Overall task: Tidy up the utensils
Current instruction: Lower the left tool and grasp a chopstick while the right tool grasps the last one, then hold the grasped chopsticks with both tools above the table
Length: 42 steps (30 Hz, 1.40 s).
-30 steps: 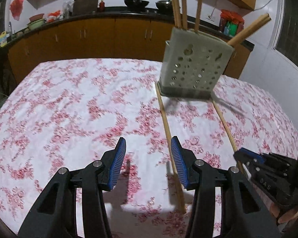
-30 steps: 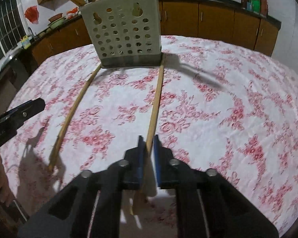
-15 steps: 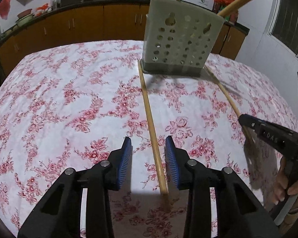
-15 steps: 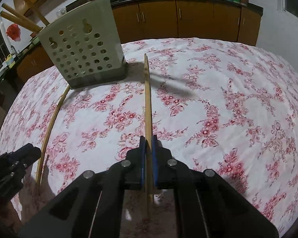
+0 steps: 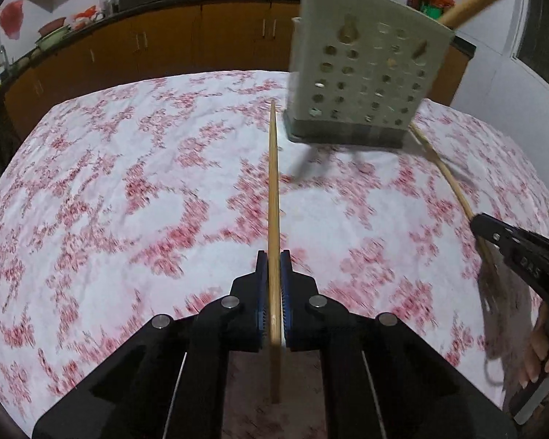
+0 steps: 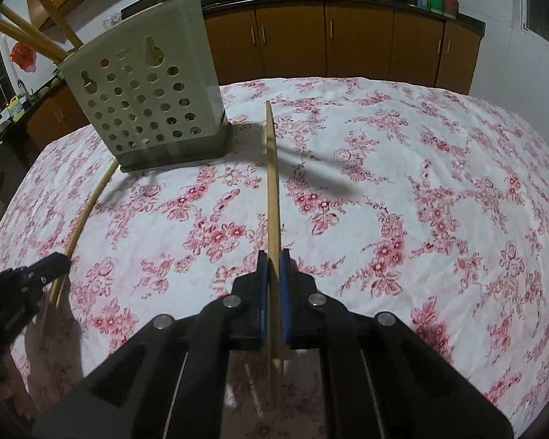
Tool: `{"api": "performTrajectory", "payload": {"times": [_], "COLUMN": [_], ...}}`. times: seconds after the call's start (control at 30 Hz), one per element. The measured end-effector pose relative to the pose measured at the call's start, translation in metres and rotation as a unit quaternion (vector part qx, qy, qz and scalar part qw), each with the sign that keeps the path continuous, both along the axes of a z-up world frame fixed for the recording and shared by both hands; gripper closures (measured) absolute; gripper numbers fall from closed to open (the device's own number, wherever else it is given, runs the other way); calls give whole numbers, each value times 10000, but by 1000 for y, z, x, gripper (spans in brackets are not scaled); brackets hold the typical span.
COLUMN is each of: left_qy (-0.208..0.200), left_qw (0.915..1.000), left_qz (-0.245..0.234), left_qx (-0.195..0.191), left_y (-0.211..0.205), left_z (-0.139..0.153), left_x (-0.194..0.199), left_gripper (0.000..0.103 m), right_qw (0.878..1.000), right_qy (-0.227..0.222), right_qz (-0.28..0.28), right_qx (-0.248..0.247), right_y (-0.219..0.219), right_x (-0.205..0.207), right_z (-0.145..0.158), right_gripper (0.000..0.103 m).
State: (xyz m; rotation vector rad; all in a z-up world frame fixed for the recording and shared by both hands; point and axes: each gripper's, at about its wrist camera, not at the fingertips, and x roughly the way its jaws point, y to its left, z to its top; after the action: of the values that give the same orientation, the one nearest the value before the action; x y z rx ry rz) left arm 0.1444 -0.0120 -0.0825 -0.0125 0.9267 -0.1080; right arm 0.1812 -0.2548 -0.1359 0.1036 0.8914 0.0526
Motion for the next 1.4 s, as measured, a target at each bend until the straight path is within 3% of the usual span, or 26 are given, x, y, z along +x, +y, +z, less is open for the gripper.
{"api": "performTrajectory", "payload": {"times": [0.6,1.07,1.4], "left_qy": [-181,-226,-229], "left_qw": [9996,9996,9997], "left_qz": [220,159,76], "left_qx": [39,-94,54], "left_y": [29,32,30], "left_z": [0,-2,-1], "left_x": [31,24,17], "left_gripper": [95,95,95], "right_qw": [9996,9995,9994], "right_qy": [-124,-203,-201], "right_qz": [-125,-211,-178], "right_qx": [-222,-147,-211], "right_y": [-9,-11,-11], "right_x": [22,19,15], "right_z": [1,1,1], "right_gripper": [95,95,95]}}
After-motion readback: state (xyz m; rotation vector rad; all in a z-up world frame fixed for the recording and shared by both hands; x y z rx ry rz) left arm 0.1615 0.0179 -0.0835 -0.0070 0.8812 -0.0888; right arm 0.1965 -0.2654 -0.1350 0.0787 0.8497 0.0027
